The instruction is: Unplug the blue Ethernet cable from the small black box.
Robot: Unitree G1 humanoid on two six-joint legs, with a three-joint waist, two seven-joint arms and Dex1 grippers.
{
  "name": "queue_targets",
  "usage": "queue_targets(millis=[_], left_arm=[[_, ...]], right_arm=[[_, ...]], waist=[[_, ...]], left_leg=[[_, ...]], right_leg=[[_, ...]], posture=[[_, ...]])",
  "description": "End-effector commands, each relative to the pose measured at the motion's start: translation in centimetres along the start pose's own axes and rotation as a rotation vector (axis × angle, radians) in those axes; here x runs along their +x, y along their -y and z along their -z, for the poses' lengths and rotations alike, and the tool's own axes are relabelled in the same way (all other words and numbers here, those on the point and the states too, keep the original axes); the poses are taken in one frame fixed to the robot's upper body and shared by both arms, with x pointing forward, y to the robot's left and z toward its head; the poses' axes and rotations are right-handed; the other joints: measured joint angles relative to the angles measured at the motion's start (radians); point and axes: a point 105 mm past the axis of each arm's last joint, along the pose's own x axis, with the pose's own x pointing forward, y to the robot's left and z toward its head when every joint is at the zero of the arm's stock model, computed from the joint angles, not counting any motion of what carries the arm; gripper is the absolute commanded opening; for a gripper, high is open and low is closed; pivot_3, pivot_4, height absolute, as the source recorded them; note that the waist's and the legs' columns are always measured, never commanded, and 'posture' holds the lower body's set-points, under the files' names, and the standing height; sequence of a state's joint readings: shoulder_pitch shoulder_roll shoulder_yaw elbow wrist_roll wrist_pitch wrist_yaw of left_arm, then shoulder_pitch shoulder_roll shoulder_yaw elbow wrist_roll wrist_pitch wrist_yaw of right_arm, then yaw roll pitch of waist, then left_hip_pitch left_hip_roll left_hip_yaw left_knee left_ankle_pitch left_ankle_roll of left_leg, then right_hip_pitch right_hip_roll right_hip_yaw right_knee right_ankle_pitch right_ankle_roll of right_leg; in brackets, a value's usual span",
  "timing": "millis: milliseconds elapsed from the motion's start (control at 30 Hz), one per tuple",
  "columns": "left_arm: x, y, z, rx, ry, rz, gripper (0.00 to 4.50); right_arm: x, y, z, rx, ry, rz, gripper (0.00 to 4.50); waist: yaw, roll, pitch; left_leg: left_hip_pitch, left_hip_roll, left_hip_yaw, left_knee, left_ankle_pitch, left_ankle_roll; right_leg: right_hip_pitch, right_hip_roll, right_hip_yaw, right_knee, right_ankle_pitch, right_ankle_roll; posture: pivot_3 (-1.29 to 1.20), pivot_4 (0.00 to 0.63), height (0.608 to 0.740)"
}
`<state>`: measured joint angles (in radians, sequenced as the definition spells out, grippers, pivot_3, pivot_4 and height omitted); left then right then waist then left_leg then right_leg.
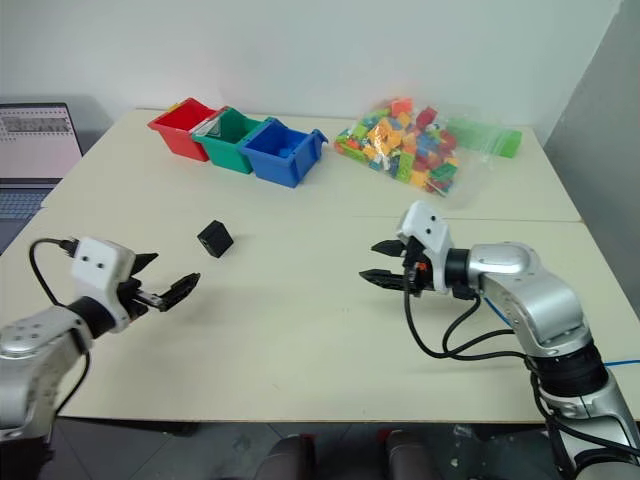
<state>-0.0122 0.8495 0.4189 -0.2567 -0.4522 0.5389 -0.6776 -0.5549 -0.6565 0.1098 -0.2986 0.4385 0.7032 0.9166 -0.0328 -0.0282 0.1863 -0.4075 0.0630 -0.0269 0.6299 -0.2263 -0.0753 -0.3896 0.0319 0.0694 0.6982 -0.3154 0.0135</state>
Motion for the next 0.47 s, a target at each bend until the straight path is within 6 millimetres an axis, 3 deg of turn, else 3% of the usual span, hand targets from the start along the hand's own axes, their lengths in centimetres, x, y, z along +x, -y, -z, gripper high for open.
queue_targets(millis=[33, 233, 467], left_arm=[[-1.6, 0.0, -2.7, 0.075, 0.059, 0.073, 4.45], [-2.3, -0.8, -4.1, 0.030, 0.092, 0.131, 4.45], [-2.0, -0.6, -4.4, 0.031, 0.095, 0.175, 4.45]], right_arm=[[-2.4, 1.5, -0.8, -0.035, 0.044, 0.031, 2.69], [-4.1, 2.8, -0.7, -0.054, 0.026, 0.045, 2.69], [-4.2, 2.8, -0.8, -0.055, 0.027, 0.040, 2.69]], waist=[[-0.001, 0.000, 0.000], [-0.001, 0.001, 0.000], [-0.001, 0.001, 0.001]], left_leg=[[0.000, 0.000, 0.000, 0.000, 0.000, 0.000], [0.001, 0.000, 0.001, 0.000, 0.000, 0.000], [0.001, 0.000, 0.002, 0.000, 0.000, 0.000]], right_leg=[[0.000, 0.000, 0.000, 0.000, 0.000, 0.000], [0.000, 0.001, 0.001, 0.000, -0.002, 0.004], [0.000, 0.001, 0.001, 0.000, -0.002, 0.003]], posture=[[0.00, 0.150, 0.740], [0.00, 0.150, 0.740], [0.00, 0.150, 0.740]])
